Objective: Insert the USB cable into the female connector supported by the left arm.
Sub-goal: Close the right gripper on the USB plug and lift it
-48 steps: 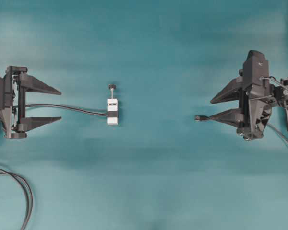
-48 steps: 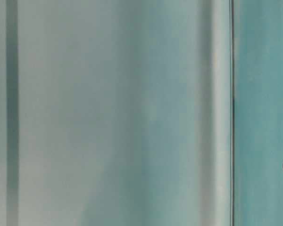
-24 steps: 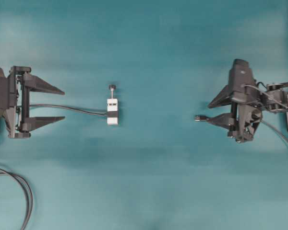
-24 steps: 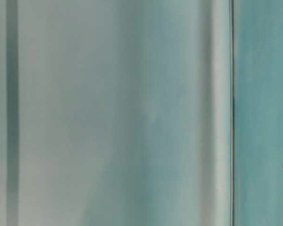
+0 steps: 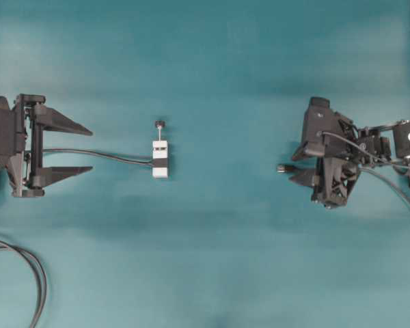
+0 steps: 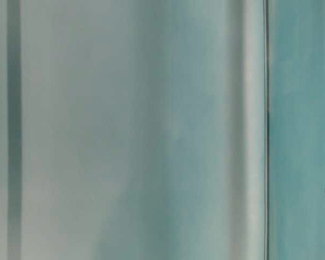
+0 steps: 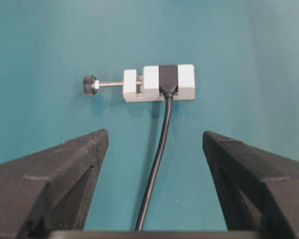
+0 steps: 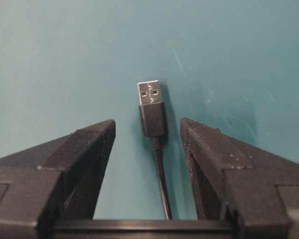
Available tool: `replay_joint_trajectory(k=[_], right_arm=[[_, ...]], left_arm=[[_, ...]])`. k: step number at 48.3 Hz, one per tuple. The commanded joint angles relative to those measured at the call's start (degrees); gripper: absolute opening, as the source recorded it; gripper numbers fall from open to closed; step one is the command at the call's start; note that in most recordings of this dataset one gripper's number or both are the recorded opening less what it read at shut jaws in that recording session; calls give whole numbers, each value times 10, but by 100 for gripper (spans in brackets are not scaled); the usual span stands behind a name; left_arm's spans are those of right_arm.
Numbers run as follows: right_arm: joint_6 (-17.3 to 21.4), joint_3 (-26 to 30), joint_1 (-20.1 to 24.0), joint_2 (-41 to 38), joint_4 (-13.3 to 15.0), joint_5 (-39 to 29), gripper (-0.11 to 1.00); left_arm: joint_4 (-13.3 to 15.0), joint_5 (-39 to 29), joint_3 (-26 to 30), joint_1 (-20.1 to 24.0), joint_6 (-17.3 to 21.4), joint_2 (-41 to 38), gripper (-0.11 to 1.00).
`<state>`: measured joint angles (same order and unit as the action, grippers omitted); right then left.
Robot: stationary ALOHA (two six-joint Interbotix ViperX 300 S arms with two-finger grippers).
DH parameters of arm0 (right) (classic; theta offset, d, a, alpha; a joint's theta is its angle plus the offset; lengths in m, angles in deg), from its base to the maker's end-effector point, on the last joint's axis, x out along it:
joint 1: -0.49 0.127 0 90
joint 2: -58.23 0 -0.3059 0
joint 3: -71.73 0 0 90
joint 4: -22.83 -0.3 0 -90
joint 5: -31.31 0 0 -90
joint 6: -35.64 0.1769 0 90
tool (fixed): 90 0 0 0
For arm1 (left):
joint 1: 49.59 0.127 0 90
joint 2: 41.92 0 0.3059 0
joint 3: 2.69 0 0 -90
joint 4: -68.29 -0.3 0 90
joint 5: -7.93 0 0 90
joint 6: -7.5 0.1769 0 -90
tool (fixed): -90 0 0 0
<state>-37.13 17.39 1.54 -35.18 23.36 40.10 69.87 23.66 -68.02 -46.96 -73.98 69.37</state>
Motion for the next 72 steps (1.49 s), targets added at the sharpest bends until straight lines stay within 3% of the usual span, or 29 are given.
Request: replay_joint_trajectory(k=[1, 29, 35, 43, 56, 65, 72], right_arm=[[0, 10, 7, -4, 2, 5, 59], [-4, 8, 9, -19, 2, -1, 56], [-4, 8, 8, -19, 2, -13, 48], [-4, 11, 9, -19, 2, -33, 22], [-4, 15, 9, -19, 2, -47, 21], [-4, 30, 9, -18, 24, -54, 21], [-6, 57, 8, -19, 52, -97, 21]], left_arm=[[1, 2, 11, 2, 6, 1, 85], [1, 2, 9, 2, 6, 1, 85], [1, 2, 8, 2, 6, 1, 85], [1, 0, 8, 2, 6, 0, 85], [1, 10, 11, 2, 7, -31, 85], [1, 52, 13, 2, 6, -66, 85], [1, 90, 15, 2, 5, -96, 85]])
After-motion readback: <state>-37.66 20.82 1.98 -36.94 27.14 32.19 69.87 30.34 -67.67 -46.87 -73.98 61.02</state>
